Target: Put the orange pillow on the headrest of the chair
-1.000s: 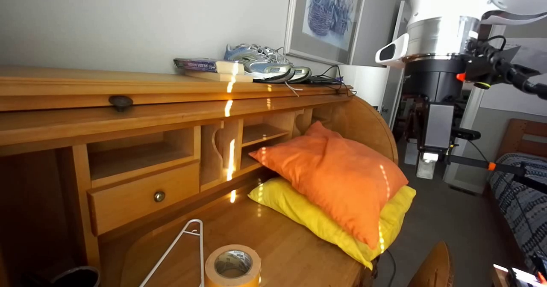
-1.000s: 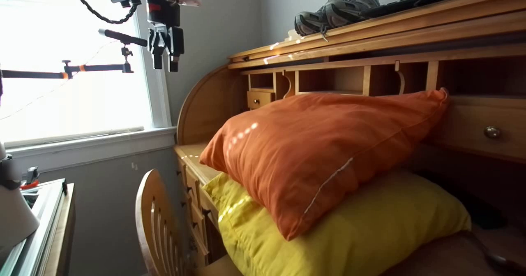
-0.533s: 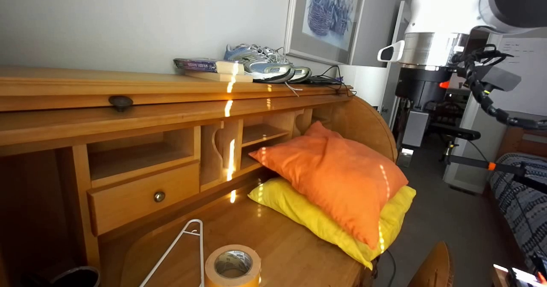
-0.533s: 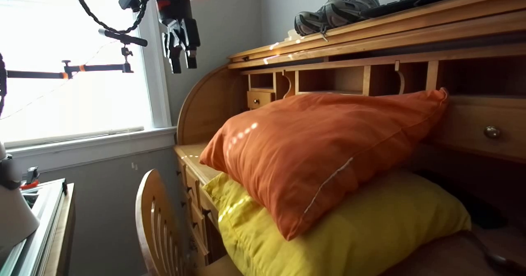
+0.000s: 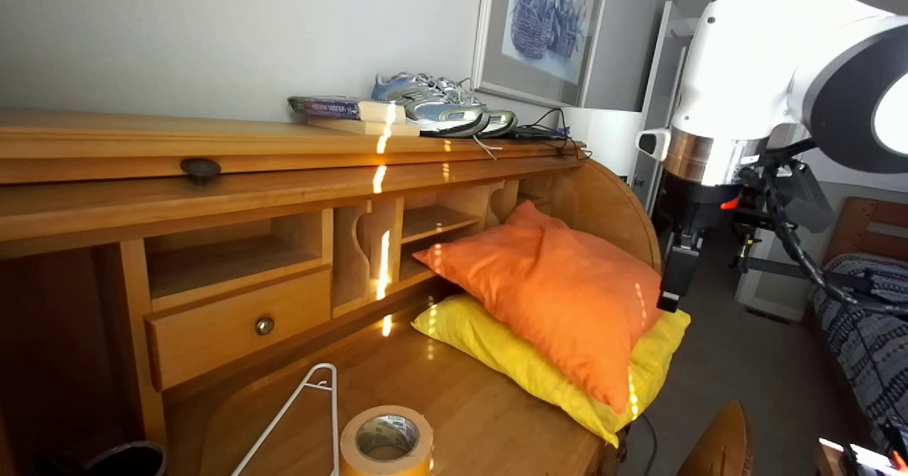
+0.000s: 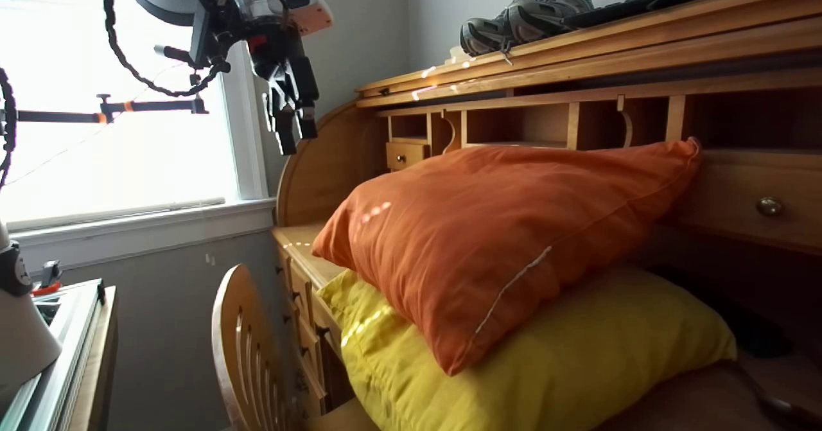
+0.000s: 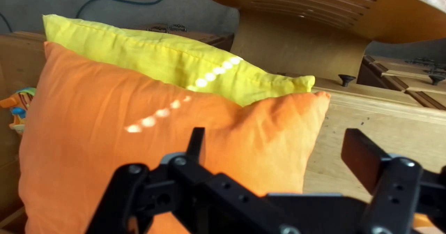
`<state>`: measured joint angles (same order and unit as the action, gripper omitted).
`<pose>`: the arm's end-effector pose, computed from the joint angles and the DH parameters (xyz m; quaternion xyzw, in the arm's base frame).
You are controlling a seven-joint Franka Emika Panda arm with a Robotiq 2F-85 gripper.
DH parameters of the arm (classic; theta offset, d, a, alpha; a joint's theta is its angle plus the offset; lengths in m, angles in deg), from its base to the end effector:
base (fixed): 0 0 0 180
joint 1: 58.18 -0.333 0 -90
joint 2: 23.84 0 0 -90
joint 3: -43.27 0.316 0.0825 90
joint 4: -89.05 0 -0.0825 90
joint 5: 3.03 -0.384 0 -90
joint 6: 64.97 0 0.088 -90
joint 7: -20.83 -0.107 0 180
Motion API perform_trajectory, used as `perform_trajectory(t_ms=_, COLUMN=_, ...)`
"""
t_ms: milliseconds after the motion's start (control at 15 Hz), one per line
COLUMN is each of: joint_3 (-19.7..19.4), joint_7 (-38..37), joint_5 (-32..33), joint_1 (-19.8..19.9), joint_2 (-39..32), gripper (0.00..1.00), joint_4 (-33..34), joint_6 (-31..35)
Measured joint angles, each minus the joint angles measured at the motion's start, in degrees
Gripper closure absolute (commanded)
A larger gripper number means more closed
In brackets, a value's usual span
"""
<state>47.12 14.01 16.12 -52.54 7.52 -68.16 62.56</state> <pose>0.3571 -0.0231 0.3847 0.9883 0.0207 0.0181 0.1500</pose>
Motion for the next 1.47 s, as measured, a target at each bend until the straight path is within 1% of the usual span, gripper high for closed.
perform_trajectory(t_ms=600, joint_3=0.5, joint_7=-1.2, joint_5=0.5, joint_1=0.3, joint_2=-1.5, gripper=0.00, joint_4=-0.3, joint_6=0.5)
perform_trajectory(t_ms=800, joint_3=0.7, joint_7=-3.4, joint_5=0.5, joint_1=0.3, joint_2=-4.9, gripper=0.00, joint_4=-0.4, joint_6=1.3)
perform_trajectory(t_ms=1000, joint_3=1.4, joint_7=-6.2, joint_5=0.7, joint_1=0.3, joint_2=-10.6, gripper=0.00, joint_4=-0.4, joint_6=6.2)
perform_trajectory(t_ms=1133, joint_3=2.4, joint_7=-9.5, joint_5=3.3, joint_1=0.4, joint_2=-14.2, gripper=0.00, joint_4=-0.4, joint_6=10.3)
perform_trajectory(t_ms=1267, joint_3=3.6, joint_7=-14.5, joint_5=7.9, joint_1=0.7, joint_2=-17.3, gripper=0.00, joint_4=-0.4, joint_6=13.5)
perform_trajectory(t_ms=1467, joint_3=5.1, joint_7=-22.9, joint_5=14.4, joint_1=0.9, joint_2=-20.8, gripper=0.00, joint_4=-0.4, joint_6=14.3)
